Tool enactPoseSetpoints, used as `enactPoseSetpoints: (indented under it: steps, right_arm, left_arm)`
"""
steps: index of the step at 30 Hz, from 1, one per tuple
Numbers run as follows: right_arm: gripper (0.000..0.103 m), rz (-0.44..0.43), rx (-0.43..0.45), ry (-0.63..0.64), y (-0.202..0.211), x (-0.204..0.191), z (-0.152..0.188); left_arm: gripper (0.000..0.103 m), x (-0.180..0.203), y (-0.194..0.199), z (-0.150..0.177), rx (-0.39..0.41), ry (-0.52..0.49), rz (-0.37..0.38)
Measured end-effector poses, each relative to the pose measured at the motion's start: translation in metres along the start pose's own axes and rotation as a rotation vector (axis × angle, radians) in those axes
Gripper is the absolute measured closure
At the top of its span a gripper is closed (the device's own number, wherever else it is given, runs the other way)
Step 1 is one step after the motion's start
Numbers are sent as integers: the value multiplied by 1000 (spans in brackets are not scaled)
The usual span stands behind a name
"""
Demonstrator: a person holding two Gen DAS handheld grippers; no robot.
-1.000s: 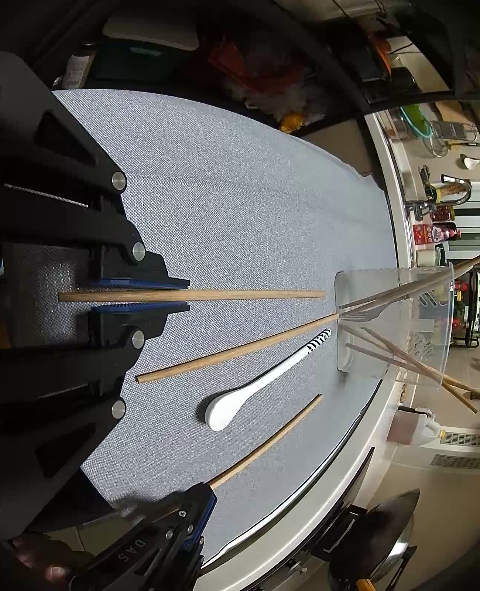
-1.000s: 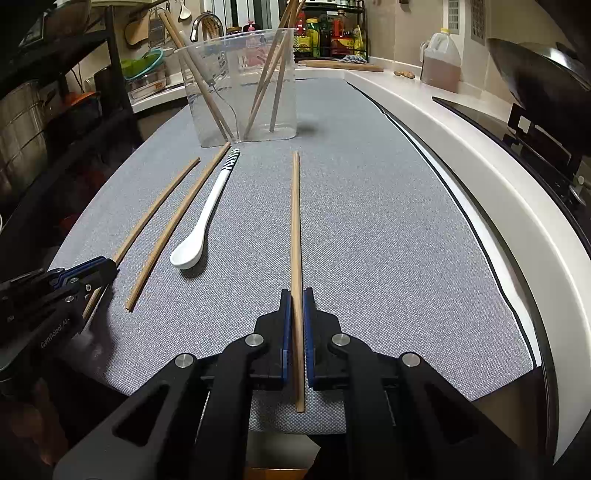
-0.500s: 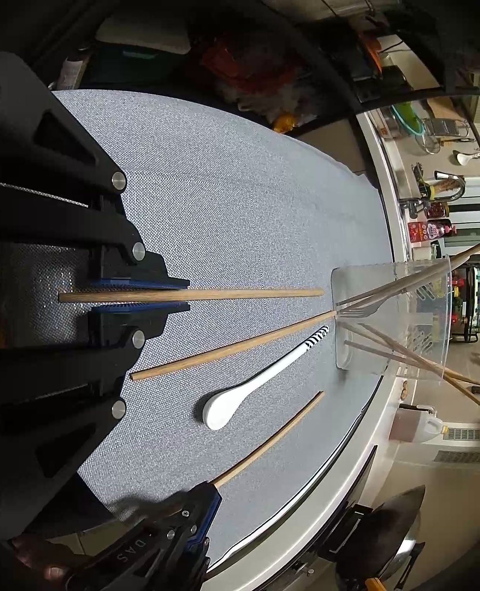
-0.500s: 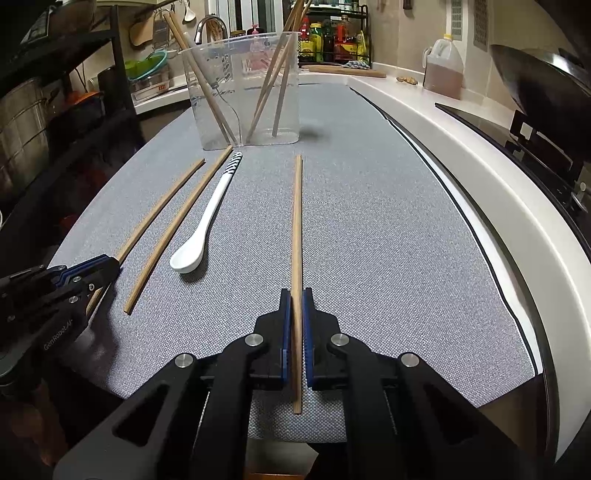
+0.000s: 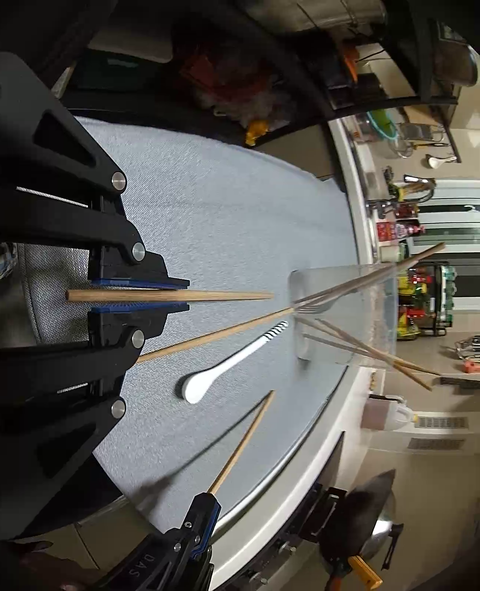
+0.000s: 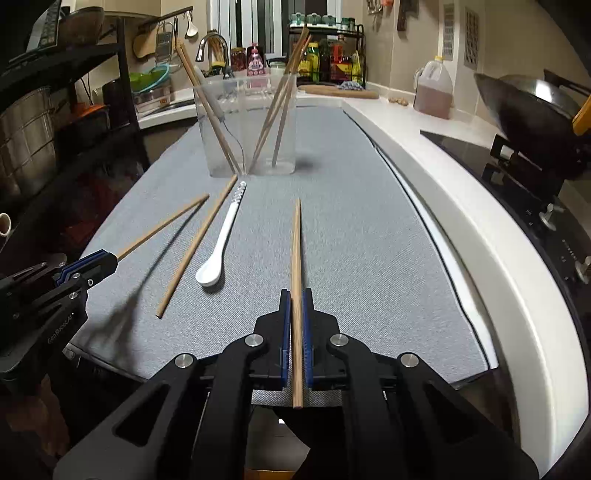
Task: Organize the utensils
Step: 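Lift the chopsticks off the mat with both tools, then carry both chopsticks upright over the clear container with both tools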
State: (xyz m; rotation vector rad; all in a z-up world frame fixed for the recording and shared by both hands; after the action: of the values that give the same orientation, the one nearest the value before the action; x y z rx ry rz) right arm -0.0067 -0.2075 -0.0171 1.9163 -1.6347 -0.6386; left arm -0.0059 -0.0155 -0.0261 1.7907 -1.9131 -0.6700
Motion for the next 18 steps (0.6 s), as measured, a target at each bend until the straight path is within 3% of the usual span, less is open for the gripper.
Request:
enactPoseSetpoints:
  steps: [9, 18]
  right_arm:
    - [97, 14, 71, 11, 34, 1, -18]
    - [97, 22, 143, 16, 57, 5, -37]
  left_arm:
    - [96, -4, 27, -11, 111, 9, 30]
    - [96, -16, 39, -18, 154, 62, 53]
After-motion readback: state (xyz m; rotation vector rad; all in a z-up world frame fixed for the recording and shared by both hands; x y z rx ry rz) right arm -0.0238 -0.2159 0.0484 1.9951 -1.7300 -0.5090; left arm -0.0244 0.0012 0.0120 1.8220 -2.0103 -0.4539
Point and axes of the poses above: each gripper's, at about its wrist camera, not at the fingertips, and y roughly against the way its jaws point, x to its right, z to its underside, the point moved 1 cm from there along -y, roughly the way its jaws point, and after that the axes turned 2 degrees about x, right-handed, at the moved point
